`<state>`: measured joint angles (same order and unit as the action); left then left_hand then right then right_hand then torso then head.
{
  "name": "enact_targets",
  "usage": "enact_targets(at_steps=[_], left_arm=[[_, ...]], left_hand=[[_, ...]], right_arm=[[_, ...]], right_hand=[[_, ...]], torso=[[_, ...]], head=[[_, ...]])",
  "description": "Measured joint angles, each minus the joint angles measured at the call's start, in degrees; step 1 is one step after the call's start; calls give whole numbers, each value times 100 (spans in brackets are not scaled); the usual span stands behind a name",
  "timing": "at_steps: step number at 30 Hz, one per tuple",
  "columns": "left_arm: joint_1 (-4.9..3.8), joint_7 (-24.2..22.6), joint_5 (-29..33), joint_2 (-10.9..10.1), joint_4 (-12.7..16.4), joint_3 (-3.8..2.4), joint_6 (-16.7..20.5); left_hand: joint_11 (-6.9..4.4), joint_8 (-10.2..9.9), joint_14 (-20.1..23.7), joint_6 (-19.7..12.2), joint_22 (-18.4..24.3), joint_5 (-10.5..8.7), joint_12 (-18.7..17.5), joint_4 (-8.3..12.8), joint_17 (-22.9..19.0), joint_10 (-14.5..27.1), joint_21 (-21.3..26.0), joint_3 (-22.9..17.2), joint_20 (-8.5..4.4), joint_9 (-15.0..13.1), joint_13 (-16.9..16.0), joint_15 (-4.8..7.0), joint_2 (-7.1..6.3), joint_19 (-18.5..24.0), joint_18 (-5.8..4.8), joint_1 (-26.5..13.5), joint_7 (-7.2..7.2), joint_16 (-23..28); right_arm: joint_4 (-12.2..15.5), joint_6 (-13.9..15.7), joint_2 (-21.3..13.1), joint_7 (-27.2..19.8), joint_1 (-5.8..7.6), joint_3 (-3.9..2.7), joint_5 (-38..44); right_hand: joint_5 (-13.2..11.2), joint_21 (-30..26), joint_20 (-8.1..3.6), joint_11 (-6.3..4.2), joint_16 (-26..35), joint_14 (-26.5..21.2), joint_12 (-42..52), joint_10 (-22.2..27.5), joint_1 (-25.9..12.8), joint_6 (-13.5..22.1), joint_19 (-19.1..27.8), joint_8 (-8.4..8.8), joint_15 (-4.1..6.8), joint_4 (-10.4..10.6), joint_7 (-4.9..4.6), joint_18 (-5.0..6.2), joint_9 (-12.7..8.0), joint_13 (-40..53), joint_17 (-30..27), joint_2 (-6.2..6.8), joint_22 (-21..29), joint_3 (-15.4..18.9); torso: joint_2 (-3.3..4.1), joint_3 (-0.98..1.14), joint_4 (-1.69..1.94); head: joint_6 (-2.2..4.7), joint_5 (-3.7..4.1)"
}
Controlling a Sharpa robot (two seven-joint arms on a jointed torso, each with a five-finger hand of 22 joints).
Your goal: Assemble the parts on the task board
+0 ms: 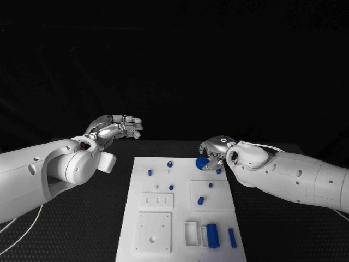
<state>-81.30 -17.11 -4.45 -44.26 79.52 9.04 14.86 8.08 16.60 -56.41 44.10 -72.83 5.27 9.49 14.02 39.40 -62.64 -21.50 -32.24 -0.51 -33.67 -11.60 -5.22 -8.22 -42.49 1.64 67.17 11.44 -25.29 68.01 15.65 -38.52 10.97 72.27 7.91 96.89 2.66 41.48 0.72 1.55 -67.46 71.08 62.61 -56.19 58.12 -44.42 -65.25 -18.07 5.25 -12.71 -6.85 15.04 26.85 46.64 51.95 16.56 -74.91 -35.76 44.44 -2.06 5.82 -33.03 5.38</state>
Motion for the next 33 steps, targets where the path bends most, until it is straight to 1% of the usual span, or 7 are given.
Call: enact_targets(at_steps=[4,6,8,11,16,29,33], left_arm=[[2,0,0,8,0,0,-2],[2,0,0,9,0,0,-2],[2,0,0,9,0,0,-2],[3,0,0,9,0,0,-3],[4,0,0,10,0,0,-5],[7,1,-1,15,-4,0,-10],[10,1,-1,15,-8,0,-12]], left_hand=[[0,0,0,0,0,0,0,0,0,0,0,0,0,0,0,0,0,0,0,0,0,0],[0,0,0,0,0,0,0,0,0,0,0,0,0,0,0,0,0,0,0,0,0,0],[0,0,0,0,1,0,0,0,0,0,0,0,0,1,0,0,0,0,0,0,0,0],[0,0,0,0,1,0,0,0,0,0,0,0,0,1,1,0,0,0,0,0,0,0],[0,0,0,0,1,0,0,0,2,0,0,0,0,-4,1,0,0,0,0,0,0,0],[0,0,0,0,-4,0,0,0,4,0,0,0,0,-4,-4,0,0,0,0,0,0,0],[0,0,0,0,-3,0,0,0,4,0,0,0,0,-3,-4,0,0,0,0,0,0,0]], right_arm=[[-47,-44,21,-21,-13,0,-27],[-74,-74,29,-32,-17,0,-43],[-119,-121,49,-46,-20,0,-61],[-216,-191,104,-60,-46,-1,-90],[-308,-273,138,-87,-94,-1,-135],[-463,-364,210,-148,-98,-4,-306],[-493,-367,229,-160,-102,-10,-323]], right_hand=[[0,214,-65,6,-212,20,442,8,32,-19,-65,-52,16,91,19,-86,8,229,142,-98,0,-170],[0,221,-65,7,-212,20,483,10,43,-19,-66,-52,15,110,19,-88,7,248,154,-136,0,-190],[0,303,-66,7,-292,43,594,10,109,-19,-66,-52,-7,137,19,-89,5,298,201,-404,0,-379],[0,402,-85,7,-367,49,719,11,122,-19,-86,-52,-13,130,19,-123,-17,353,260,-585,0,-529],[0,500,-86,7,-400,50,800,11,93,-19,-87,-5,-14,73,19,-89,-58,380,311,-625,0,-633],[0,596,-104,7,-432,51,856,12,94,-19,-65,45,-16,30,19,-85,-91,380,344,-624,0,-679],[0,597,-104,6,-432,58,860,14,25,-19,-64,79,-23,30,19,-84,-94,380,350,-554,0,-679]], torso=[[0,1,-1],[0,3,-2],[-1,2,-3],[-3,2,-3],[-5,2,-4],[-10,1,-12],[-11,1,-12]], head=[[-7,-9],[-8,-11],[-9,-15],[-14,-17],[-25,-29],[-39,-51],[-44,-54]])
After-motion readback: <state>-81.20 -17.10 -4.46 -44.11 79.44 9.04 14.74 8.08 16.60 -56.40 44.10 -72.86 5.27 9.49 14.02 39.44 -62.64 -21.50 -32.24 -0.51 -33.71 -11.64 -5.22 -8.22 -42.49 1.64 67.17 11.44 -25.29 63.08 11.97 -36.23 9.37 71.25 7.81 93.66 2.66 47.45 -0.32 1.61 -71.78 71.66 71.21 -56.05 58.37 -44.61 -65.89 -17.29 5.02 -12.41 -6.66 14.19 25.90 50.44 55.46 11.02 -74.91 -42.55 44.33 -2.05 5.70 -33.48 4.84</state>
